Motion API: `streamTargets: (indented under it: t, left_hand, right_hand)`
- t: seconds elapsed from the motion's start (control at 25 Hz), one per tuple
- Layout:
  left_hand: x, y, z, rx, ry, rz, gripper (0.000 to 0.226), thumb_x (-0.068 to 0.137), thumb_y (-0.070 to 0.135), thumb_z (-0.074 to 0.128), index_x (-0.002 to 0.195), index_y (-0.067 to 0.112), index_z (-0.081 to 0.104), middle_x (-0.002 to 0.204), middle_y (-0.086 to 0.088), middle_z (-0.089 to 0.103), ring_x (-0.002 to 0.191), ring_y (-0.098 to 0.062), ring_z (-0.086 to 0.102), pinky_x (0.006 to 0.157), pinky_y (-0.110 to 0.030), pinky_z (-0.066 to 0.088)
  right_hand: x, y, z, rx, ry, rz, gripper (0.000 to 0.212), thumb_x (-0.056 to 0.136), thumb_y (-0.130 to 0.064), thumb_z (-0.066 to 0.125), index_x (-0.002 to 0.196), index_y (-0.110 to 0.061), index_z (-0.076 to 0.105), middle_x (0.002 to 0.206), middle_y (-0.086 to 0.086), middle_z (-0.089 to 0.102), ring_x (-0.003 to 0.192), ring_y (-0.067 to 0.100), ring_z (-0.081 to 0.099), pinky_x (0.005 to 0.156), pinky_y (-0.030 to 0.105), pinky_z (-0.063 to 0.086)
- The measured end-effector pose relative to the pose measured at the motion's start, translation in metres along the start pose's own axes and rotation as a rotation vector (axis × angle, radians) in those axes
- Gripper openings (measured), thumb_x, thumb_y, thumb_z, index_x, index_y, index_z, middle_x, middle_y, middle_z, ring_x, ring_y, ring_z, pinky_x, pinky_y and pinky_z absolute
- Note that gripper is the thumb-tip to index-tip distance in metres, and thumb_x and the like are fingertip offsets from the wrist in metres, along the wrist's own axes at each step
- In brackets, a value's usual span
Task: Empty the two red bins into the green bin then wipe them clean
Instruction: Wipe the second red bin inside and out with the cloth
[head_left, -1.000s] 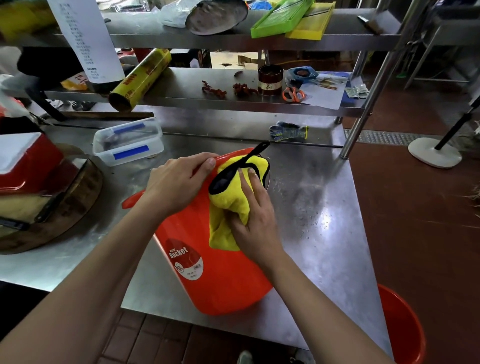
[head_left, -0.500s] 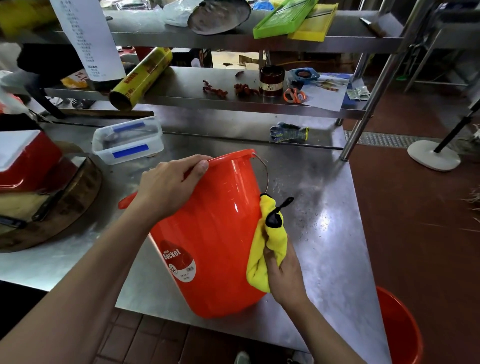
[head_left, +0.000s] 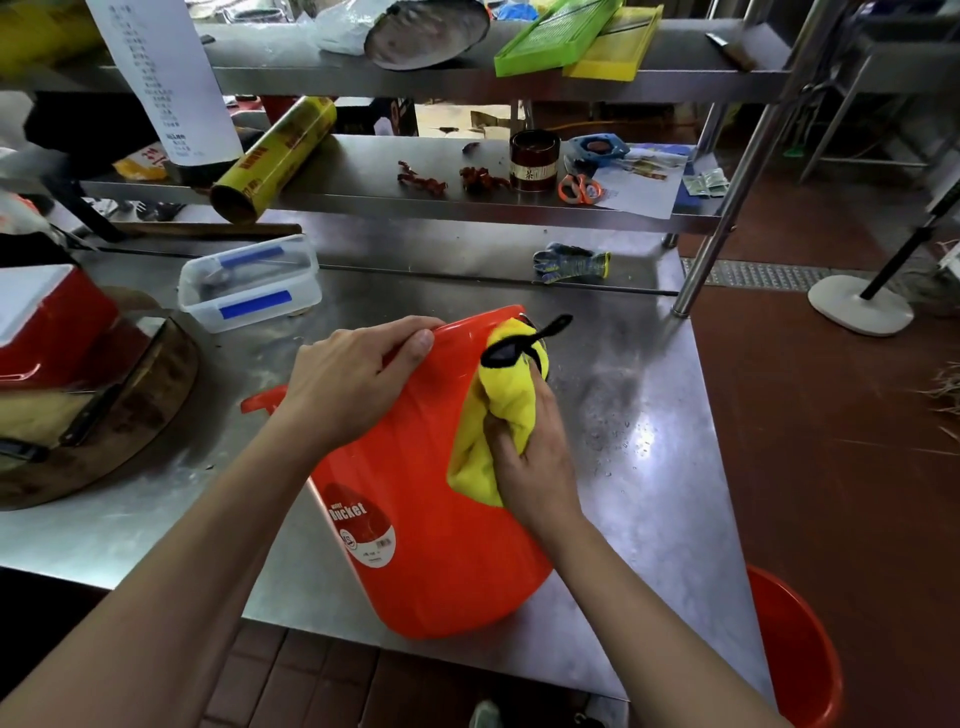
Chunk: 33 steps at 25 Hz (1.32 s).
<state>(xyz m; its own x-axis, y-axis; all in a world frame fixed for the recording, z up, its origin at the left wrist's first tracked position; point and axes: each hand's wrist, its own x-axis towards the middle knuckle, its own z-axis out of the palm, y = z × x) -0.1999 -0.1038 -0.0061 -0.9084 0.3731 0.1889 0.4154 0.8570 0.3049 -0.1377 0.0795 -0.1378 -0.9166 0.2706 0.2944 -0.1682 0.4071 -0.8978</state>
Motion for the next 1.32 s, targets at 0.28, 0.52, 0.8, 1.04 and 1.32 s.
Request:
streamTargets:
  t: [0.28, 0.52, 0.8, 1.04, 1.32]
  left_hand:
    - [-0.018, -0.007, -0.006, -0.053, 0.014, -0.055, 0.057, 0.094, 0.069, 0.019, 0.135, 0.049, 0.054, 0.114, 0.009, 0.072, 0.106, -0.025, 0.066, 0.089, -0.048, 0.046]
    - [-0.018, -0.01, -0.006, -0.049, 0.015, -0.063, 0.058, 0.095, 0.072, 0.014, 0.13, 0.047, 0.054, 0.104, 0.012, 0.068, 0.099, -0.024, 0.067, 0.088, -0.051, 0.05]
    - [-0.015, -0.009, -0.014, -0.091, -0.07, -0.086, 0.053, 0.094, 0.069, 0.019, 0.129, 0.048, 0.053, 0.101, 0.018, 0.059, 0.095, -0.016, 0.061, 0.088, -0.047, 0.049]
    - [-0.011, -0.017, -0.029, -0.159, -0.209, -0.095, 0.026, 0.105, 0.046, 0.039, 0.121, 0.039, 0.058, 0.105, 0.008, 0.065, 0.097, -0.017, 0.061, 0.089, -0.045, 0.05]
    - [0.019, 0.007, -0.023, 0.246, -0.147, -0.149, 0.051, 0.101, 0.061, 0.03, 0.098, 0.026, 0.067, 0.094, -0.005, 0.067, 0.092, -0.029, 0.063, 0.077, -0.042, 0.052]
  right_hand:
    - [0.002, -0.007, 0.01, -0.063, 0.004, -0.089, 0.072, 0.09, -0.038, 0.048, 0.158, -0.022, 0.031, 0.161, 0.006, 0.034, 0.149, 0.018, 0.03, 0.118, 0.048, 0.032]
    - [-0.046, 0.024, 0.001, 0.019, 0.005, 0.006, 0.066, 0.093, -0.036, 0.049, 0.157, -0.034, 0.028, 0.16, -0.004, 0.037, 0.148, 0.016, 0.034, 0.115, 0.051, 0.037]
    - [-0.079, 0.056, -0.007, 0.036, 0.016, 0.212, 0.058, 0.091, -0.045, 0.046, 0.147, -0.031, 0.044, 0.142, -0.01, 0.055, 0.132, 0.01, 0.051, 0.105, 0.049, 0.046]
    - [-0.089, 0.053, -0.006, 0.049, -0.006, 0.258, 0.058, 0.09, -0.042, 0.046, 0.147, -0.035, 0.042, 0.142, -0.011, 0.053, 0.132, 0.011, 0.051, 0.105, 0.048, 0.047]
    - [-0.097, 0.041, 0.001, -0.003, -0.018, 0.205, 0.067, 0.087, -0.046, 0.047, 0.152, -0.045, 0.028, 0.151, -0.011, 0.045, 0.14, 0.012, 0.042, 0.111, 0.05, 0.04]
